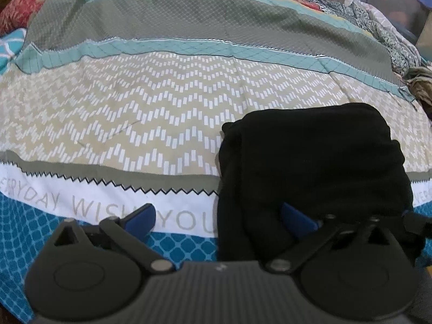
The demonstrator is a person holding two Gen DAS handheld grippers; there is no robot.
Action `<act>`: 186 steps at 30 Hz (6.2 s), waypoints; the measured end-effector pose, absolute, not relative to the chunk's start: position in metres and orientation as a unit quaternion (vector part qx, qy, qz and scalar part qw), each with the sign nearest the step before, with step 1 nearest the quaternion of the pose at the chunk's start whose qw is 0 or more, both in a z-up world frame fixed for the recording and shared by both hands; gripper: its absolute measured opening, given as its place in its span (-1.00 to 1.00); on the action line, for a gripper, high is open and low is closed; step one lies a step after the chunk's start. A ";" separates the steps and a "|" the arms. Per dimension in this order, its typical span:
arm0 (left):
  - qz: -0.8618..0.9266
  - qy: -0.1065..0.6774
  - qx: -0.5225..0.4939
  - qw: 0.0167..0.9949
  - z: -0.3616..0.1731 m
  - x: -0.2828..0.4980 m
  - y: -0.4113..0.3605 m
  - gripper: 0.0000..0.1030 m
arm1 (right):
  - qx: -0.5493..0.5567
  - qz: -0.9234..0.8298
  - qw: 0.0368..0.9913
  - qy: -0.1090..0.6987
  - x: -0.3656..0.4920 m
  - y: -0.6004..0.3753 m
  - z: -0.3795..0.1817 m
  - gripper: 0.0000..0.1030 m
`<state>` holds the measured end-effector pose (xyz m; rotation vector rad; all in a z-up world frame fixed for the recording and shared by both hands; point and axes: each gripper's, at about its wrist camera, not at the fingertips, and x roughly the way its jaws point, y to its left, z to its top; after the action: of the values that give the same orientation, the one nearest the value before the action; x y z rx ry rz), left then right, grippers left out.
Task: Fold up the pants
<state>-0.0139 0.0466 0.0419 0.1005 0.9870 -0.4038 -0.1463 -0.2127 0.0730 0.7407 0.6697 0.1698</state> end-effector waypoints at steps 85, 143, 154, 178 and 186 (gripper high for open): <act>-0.152 0.460 0.105 0.869 0.064 -0.028 0.029 1.00 | 0.375 0.152 0.875 0.266 -0.148 -0.187 0.075 0.84; -0.323 0.562 -0.168 0.743 0.022 0.020 0.092 1.00 | 0.416 0.092 0.846 0.322 -0.148 -0.213 0.047 0.75; -0.324 0.559 -0.140 0.751 0.022 0.014 0.072 0.98 | 0.391 0.067 0.854 0.336 -0.121 -0.195 0.053 1.00; -0.364 0.392 -0.093 0.840 0.135 0.153 -0.083 0.73 | 0.257 0.054 0.954 0.146 0.006 -0.277 0.135 0.00; -0.209 0.516 -0.054 0.829 0.022 0.223 -0.122 1.00 | 0.348 -0.052 0.893 0.281 0.103 -0.316 0.029 0.38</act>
<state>0.2235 -0.1221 0.0222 -0.1156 1.0947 -0.4426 0.1029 -0.3158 0.0287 0.7213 0.5835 -0.1086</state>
